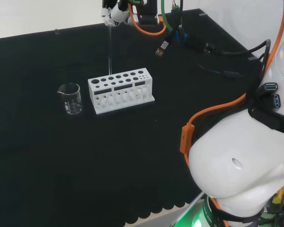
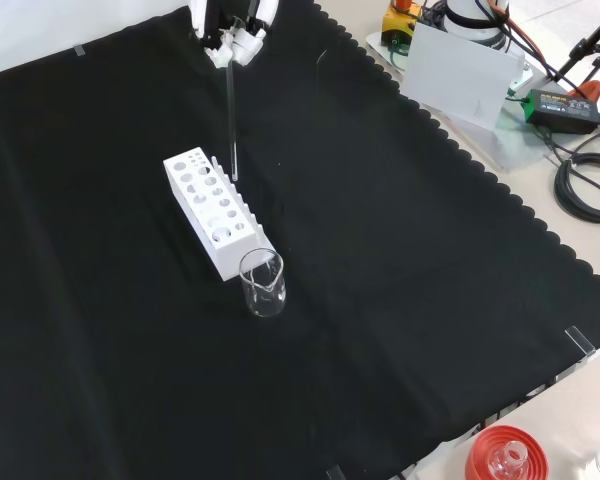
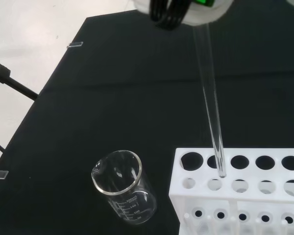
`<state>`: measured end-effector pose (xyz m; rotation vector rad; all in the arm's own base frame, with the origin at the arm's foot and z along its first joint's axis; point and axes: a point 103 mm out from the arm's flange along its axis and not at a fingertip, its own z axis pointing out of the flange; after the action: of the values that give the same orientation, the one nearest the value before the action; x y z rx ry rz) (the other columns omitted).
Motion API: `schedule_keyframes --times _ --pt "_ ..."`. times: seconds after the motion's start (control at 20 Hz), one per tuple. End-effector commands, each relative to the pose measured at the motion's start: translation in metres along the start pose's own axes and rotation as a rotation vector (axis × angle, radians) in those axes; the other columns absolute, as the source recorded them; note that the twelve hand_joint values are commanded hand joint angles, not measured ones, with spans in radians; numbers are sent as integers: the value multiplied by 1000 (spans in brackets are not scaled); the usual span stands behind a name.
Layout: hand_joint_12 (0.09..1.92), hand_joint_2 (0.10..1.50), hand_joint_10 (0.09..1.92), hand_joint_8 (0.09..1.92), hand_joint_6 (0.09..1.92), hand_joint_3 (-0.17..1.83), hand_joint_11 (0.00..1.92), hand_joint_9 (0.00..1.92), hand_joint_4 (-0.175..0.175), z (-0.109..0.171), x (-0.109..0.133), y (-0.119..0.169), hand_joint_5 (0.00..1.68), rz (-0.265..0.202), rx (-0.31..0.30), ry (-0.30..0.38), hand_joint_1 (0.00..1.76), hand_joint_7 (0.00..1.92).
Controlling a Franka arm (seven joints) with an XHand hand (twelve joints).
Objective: Stir in the beaker to the left of the white test tube rack with the glass rod.
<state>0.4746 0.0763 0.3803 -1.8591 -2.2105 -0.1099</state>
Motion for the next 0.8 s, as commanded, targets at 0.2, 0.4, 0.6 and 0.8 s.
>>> schedule_keyframes --times 0.2,0.4,0.6,0.8 --pt "693 863 568 1037 706 410 1607 1745 -175 2 1 2 1039 3 7 1 1300 1179" --pt "692 860 567 1036 704 414 1608 1747 -175 2 -1 1 1040 -1 4 1 1301 1180" --pt "692 858 566 1036 703 418 1609 1749 -175 1 0 2 1041 -13 7 3 1301 1181" --pt "692 856 565 1035 702 422 1609 1751 -175 -2 6 8 1042 -41 12 -7 1301 1182"
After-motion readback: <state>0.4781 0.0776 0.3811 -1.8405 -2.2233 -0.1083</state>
